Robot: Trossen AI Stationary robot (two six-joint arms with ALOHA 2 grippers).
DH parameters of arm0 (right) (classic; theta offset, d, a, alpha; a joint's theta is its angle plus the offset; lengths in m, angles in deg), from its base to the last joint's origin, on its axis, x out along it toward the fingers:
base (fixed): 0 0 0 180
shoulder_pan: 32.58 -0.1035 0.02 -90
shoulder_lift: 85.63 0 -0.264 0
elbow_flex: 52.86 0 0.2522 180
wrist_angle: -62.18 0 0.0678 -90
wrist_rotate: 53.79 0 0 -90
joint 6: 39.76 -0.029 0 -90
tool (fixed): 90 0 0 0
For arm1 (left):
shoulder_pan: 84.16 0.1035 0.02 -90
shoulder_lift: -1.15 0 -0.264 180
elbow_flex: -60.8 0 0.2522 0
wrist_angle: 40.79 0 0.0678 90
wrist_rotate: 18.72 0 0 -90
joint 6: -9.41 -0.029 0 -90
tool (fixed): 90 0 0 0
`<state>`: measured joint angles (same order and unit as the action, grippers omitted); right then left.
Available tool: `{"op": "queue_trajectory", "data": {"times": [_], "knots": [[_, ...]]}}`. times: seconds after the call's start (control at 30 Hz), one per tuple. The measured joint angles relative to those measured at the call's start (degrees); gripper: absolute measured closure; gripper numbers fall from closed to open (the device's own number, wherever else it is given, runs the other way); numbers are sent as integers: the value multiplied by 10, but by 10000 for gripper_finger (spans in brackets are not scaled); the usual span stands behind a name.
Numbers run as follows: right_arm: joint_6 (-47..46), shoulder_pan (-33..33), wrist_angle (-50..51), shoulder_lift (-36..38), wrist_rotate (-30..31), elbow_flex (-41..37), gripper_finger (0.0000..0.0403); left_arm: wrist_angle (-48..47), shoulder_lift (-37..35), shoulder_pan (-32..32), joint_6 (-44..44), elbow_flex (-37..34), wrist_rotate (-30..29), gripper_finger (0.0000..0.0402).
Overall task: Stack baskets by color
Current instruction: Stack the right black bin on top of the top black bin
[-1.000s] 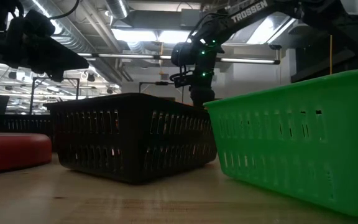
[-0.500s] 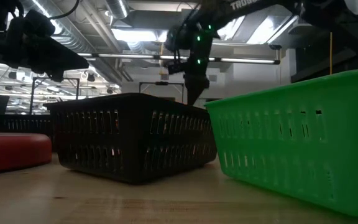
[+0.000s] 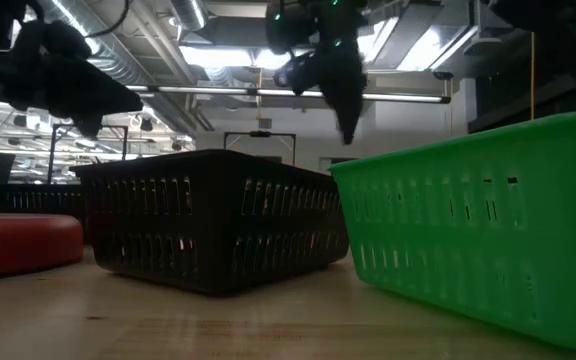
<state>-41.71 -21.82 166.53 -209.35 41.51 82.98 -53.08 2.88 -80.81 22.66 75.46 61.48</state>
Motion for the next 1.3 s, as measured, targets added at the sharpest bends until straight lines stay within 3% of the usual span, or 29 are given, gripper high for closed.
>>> {"op": "queue_trajectory", "data": {"times": [0.17,0.27,0.5,0.6,0.67,0.77,0.93,1.03,1.13,1.17,1.3], "knots": [[19,-24,-8,70,8,-88,299,-107,31,0,89,39,-24,337],[-23,-27,-10,142,16,-168,307,-182,73,0,105,105,-34,337],[-165,-34,-93,318,32,-347,310,-495,264,0,174,303,-21,337],[-184,-42,-153,377,32,-408,310,-643,350,0,248,344,23,337],[-189,-48,-176,408,32,-440,310,-684,404,0,287,351,63,338],[-189,-57,-194,446,32,-474,310,-681,473,-4,305,348,110,344],[-189,-67,-205,488,32,-509,310,-646,579,-11,320,348,127,360],[-188,-69,-211,503,32,-523,310,-452,627,-4,315,348,127,367],[-188,-69,-217,512,32,-524,310,-236,671,11,245,373,105,369],[-188,-69,-220,514,32,-524,310,-212,681,13,230,389,107,369],[-188,-69,-222,518,32,-524,310,-309,700,7,194,477,106,370]]}}
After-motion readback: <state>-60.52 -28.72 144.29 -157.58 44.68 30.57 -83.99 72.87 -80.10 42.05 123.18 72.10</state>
